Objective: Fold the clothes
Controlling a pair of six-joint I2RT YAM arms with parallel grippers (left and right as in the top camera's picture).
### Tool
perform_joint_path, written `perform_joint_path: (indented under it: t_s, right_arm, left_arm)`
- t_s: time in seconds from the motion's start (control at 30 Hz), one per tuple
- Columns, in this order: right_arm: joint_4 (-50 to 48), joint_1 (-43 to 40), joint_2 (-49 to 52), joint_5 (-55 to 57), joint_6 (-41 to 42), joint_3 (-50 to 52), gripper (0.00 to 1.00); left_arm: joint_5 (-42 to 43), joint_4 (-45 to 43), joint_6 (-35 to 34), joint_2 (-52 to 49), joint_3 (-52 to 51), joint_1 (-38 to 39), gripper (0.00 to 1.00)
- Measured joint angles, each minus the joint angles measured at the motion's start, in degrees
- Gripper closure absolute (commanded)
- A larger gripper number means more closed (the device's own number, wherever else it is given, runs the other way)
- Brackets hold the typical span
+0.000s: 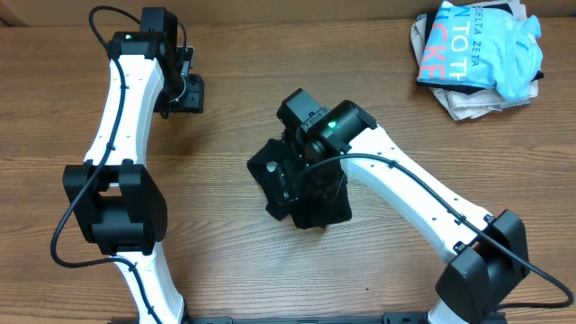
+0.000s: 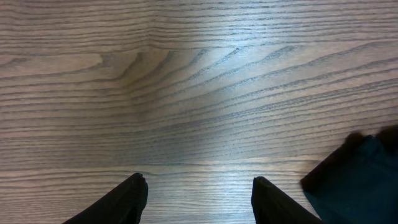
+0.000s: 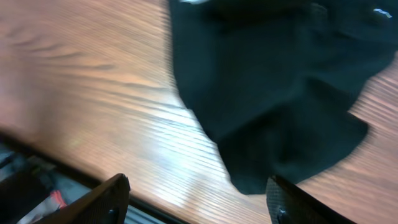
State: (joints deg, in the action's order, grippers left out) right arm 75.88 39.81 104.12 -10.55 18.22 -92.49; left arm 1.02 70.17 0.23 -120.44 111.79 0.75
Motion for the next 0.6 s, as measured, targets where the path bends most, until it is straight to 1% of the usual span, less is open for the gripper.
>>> perform_joint_path:
  t_s: [0.17,0.27,0.37,0.5,0.6]
  right_arm:
    - [-2.49,-0.02,-0.02,3.30,4.92,7.87,0.26]
    - [-4.74,-0.02,-0.02,3.98,6.60,13.70,0.26]
    - [-6.60,-0.02,0.00,3.93,7.48,17.46,0.26]
    - [-10.19,-0.04,0.00,3.87,7.98,19.93,0.24]
    - [-12.48,-0.02,0.00,3.91,8.22,20.83,0.24]
  left_arm:
    - [0.00,-0.33,0.00,-0.24,0.00,0.00,0.42]
    - [0.00,-0.46,0.00,-0.24,0.00,0.00,0.42]
    - [0.00,-0.55,0.00,-0.24,0.00,0.00,0.42]
    - [0.00,-0.55,0.00,-0.24,0.00,0.00,0.42]
    - [0.00,-0.55,-0.02,-0.24,0.00,0.00,0.42]
